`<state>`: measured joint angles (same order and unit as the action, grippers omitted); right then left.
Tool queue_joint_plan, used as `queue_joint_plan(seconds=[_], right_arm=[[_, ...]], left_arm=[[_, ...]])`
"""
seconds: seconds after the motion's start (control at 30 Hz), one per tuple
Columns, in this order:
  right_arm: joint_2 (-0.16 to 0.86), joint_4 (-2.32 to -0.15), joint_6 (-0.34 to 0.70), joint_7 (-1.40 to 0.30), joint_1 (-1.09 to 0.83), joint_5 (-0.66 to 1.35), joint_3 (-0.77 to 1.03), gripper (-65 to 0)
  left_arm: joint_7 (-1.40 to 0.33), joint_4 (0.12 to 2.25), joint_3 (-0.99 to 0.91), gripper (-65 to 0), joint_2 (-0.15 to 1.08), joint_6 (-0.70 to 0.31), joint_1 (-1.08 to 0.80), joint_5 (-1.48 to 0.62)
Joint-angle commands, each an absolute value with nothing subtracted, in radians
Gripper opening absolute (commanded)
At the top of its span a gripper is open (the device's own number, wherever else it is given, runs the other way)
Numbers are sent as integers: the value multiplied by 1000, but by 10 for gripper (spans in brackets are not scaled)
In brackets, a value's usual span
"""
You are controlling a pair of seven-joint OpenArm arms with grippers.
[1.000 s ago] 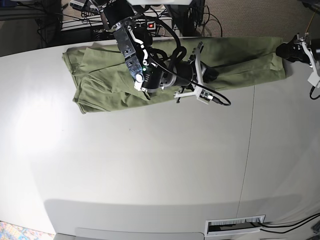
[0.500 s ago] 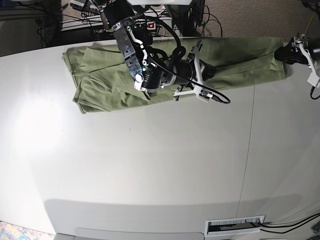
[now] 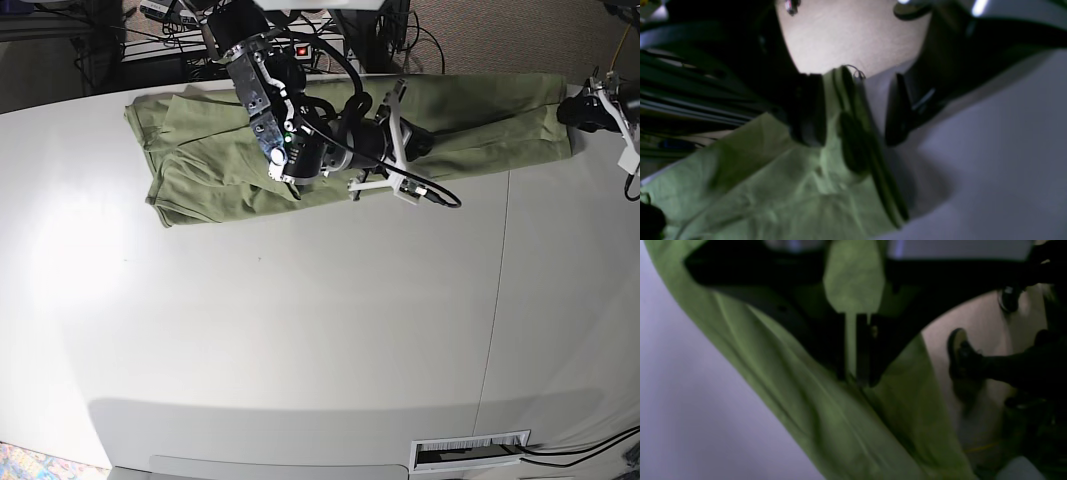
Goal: Fold the T-shirt properly
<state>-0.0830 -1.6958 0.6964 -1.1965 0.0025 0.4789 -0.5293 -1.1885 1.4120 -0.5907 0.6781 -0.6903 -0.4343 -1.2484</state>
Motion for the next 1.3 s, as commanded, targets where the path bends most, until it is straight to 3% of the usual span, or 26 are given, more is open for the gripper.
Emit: queue_joint_plan(seconds=[0.0,0.63,0.83,1.0,1.13,1.27], right_arm=[[-94,-1715,698,-1177,17,509,-528,-597],[-72,-1821,698,-1224,17,512,-525,-597],[-69,-1821,698,-1235,17,513,-411,-597],[-66,-1821,698,-1291,17,572,-265,-597],[-7,-1821,698,-1337,17,691,-172,-597],[88,-1821,698,-1386,13,827,-112,-597]], left_arm=[[-1176,1421,-601,-345,698,-698,-432,-1267],[-1107,1420,-598,-345,612,-698,-432,-1227],[-1109,1420,-598,-347,547,-698,-432,-1228],[-1121,1420,-598,-475,538,-698,-431,-1299],[-1121,1420,-598,-645,561,-698,-432,-1357],[-1121,1420,-598,-650,601,-698,-431,-1402]])
